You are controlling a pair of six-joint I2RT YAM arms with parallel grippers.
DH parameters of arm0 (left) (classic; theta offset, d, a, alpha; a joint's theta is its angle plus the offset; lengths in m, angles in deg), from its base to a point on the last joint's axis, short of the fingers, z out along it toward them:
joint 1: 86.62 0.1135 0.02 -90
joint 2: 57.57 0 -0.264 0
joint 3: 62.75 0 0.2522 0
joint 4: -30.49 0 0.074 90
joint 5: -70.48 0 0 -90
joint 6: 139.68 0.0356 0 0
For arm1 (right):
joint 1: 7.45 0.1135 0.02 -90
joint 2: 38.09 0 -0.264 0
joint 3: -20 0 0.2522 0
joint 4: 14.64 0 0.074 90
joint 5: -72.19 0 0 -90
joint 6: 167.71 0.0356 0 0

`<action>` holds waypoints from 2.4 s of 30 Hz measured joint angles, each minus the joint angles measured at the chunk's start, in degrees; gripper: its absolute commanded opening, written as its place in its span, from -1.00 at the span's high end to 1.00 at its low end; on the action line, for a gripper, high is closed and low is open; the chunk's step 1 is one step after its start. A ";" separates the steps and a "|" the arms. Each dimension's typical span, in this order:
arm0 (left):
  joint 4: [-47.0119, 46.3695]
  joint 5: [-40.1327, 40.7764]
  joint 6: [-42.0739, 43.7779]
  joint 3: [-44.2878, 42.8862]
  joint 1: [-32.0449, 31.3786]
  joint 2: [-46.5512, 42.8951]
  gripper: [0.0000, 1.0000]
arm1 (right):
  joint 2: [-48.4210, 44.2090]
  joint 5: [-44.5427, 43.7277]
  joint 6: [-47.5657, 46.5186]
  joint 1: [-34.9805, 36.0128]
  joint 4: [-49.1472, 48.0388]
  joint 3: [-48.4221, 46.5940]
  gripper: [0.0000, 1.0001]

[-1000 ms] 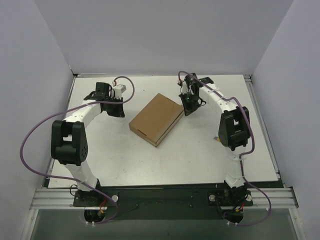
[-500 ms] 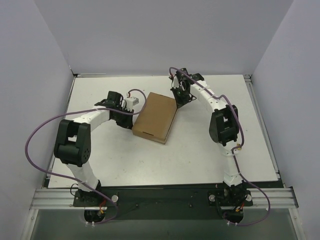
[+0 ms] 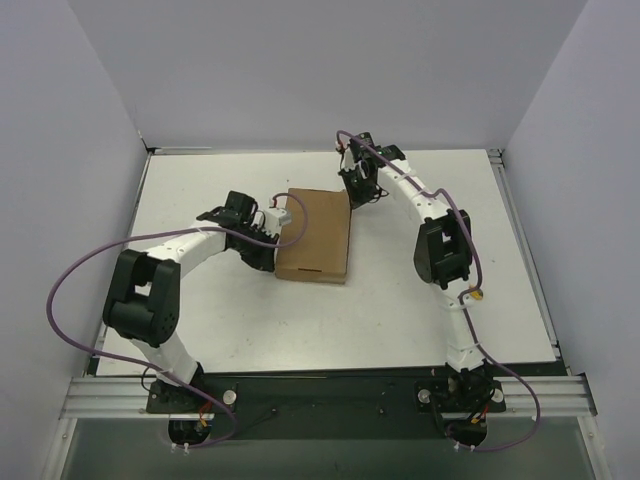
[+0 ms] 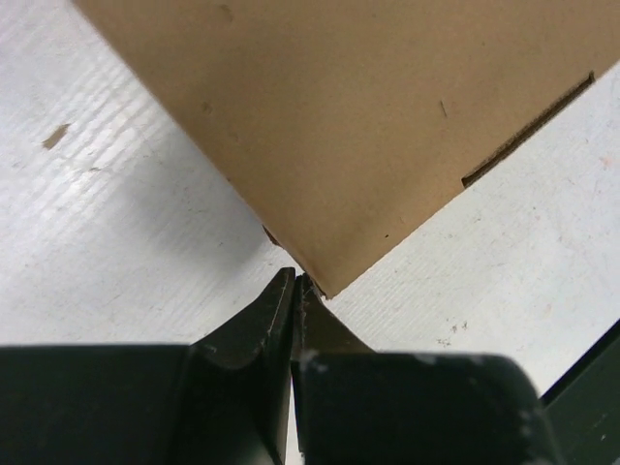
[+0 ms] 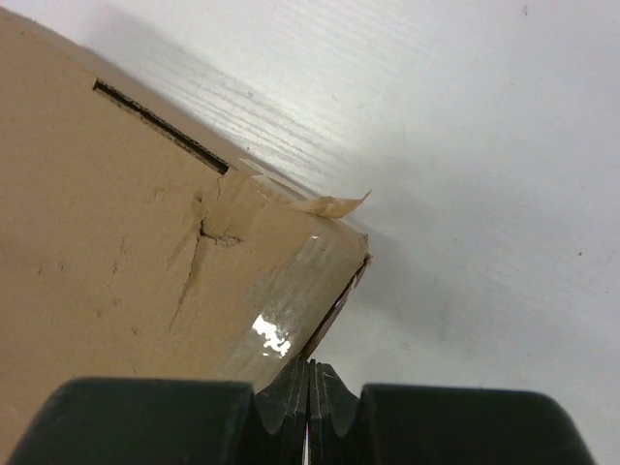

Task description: Unpack the express box

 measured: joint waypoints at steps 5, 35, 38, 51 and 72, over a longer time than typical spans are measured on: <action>0.98 0.20 2.80 -3.76 -3.89 2.36 0.82 | 1.27 0.00 0.02 0.04 -1.25 -2.03 1.00; 7.52 8.72 -7.96 -32.26 -0.50 3.74 -0.94 | -41.35 24.72 -40.17 -31.30 13.57 43.67 -0.22; -0.66 13.60 -6.32 -33.03 -1.16 0.79 -0.78 | -41.51 23.34 -46.21 -36.30 14.38 47.84 -0.18; -1.68 -0.59 -1.97 -37.27 -3.58 3.13 -0.75 | -48.15 14.93 -68.89 -39.52 4.57 66.45 -0.06; -1.77 -3.54 -6.21 -30.36 -4.70 2.32 -0.73 | -41.79 -3.50 -66.45 -29.29 -7.15 70.36 0.02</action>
